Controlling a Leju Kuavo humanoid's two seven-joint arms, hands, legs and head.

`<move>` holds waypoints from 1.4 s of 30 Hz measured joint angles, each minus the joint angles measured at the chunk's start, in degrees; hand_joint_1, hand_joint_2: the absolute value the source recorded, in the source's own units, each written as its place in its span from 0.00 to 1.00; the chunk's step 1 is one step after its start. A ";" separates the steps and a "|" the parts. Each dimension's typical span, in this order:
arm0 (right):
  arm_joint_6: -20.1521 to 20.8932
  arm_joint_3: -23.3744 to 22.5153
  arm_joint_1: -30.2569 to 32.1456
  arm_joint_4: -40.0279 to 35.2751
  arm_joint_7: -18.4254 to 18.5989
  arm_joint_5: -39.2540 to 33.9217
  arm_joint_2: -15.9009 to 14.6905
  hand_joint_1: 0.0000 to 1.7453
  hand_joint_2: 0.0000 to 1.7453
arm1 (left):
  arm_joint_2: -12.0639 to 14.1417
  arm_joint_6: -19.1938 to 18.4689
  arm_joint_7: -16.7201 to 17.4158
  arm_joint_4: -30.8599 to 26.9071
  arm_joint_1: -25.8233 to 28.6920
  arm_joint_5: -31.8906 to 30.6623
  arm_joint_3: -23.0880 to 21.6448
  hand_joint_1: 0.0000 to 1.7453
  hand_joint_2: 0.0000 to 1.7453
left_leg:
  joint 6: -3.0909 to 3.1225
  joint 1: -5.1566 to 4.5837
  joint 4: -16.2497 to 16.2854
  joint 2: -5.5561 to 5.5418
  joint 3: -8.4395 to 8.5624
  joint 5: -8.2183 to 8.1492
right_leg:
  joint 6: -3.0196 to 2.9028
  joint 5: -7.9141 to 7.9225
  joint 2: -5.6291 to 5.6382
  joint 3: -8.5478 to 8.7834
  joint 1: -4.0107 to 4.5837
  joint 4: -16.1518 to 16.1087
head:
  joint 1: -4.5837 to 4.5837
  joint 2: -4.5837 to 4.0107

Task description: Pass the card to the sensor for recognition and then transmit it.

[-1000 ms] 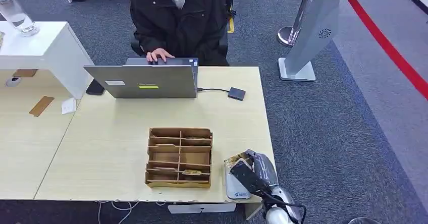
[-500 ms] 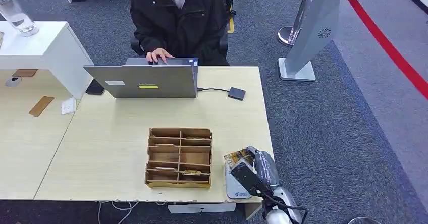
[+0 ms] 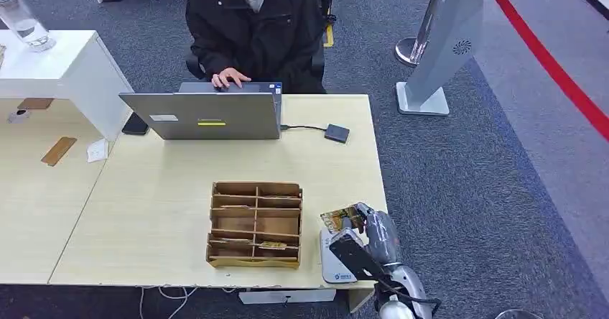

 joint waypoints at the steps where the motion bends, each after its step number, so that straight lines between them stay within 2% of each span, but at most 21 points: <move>1: -0.02 0.00 0.03 -0.11 0.00 0.02 0.00 1.00 1.00 | 0.00 0.00 0.00 0.00 0.00 0.00 0.00 0.00 0.00 | 0.00 0.00 0.00 0.00 0.00 0.00 | 0.00 0.00 0.00 0.00 0.00 0.00 | -0.02 0.00; 13: -0.81 0.00 0.15 -0.48 -0.20 0.65 0.00 1.00 1.00 | -0.02 0.00 0.00 0.00 0.00 0.00 0.09 0.00 0.00 | 0.00 0.00 0.00 0.00 0.00 0.00 | 0.00 0.00 0.00 0.00 0.00 0.00 | -0.02 0.00; 29: -5.51 0.39 0.44 -9.40 -3.15 3.69 0.00 1.00 1.00 | -0.46 0.02 0.00 0.00 0.00 -1.25 0.50 0.00 0.00 | 0.00 0.00 0.00 0.00 -0.02 0.00 | 0.00 0.00 0.00 -0.01 0.00 0.00 | -0.02 0.00; 42: -5.51 3.23 -5.86 -12.44 -2.67 7.13 0.00 1.00 1.00 | -0.48 -0.17 -0.02 0.00 -0.04 -2.88 0.50 0.00 0.00 | 0.00 0.00 0.00 0.00 -0.03 0.01 | 0.00 0.01 0.00 0.00 0.00 0.00 | -0.02 0.00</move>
